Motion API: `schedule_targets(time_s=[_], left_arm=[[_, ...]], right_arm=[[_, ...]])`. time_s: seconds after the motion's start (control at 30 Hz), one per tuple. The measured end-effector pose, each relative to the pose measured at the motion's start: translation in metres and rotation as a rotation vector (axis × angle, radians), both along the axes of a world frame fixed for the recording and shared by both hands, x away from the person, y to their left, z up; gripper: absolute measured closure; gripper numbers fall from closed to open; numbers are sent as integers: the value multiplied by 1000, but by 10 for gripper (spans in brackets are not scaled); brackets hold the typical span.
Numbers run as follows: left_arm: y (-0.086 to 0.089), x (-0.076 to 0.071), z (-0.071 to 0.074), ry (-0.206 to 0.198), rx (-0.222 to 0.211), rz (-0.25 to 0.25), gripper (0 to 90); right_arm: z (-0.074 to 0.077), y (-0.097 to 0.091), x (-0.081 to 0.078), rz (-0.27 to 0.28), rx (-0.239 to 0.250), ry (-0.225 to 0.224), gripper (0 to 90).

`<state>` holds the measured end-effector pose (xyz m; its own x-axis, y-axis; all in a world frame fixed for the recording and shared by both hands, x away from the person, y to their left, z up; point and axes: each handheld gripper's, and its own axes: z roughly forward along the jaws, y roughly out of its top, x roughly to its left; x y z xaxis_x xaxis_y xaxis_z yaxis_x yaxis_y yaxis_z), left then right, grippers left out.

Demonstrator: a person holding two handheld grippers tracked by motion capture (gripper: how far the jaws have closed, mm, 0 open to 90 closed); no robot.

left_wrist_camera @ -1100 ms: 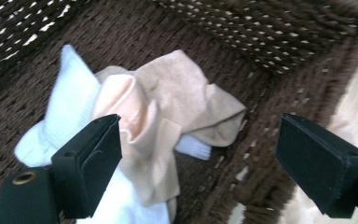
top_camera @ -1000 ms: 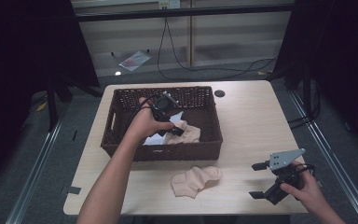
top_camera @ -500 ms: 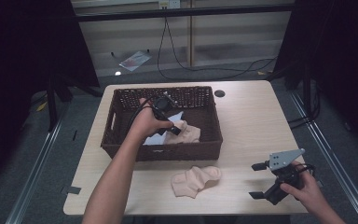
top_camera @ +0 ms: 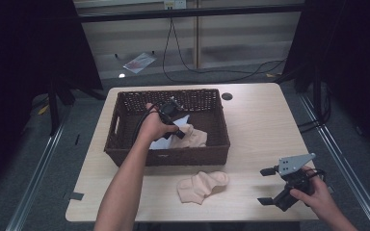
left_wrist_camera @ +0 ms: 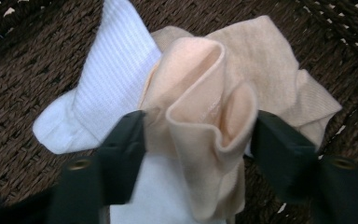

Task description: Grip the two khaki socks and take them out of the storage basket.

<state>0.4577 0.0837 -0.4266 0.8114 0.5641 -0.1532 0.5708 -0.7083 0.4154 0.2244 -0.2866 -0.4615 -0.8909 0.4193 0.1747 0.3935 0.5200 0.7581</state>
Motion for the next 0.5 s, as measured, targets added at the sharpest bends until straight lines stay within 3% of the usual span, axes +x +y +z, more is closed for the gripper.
schedule_targets(time_s=[0.1,0.17,0.23,0.3,0.5], left_arm=[[0,0,-1,6,2,-17,586],[0,0,-1,10,-10,-21,738],[-1,-2,0,41,-27,-17,798],[-1,-3,2,68,-18,-13,824],[0,-6,12,99,-25,7,837]], right_arm=[[0,0,0,0,1,1,23],[0,0,0,-1,-5,0,23],[0,0,0,1,-8,1,23],[0,-1,0,-3,-5,0,24],[1,-1,0,-5,-2,2,23]])
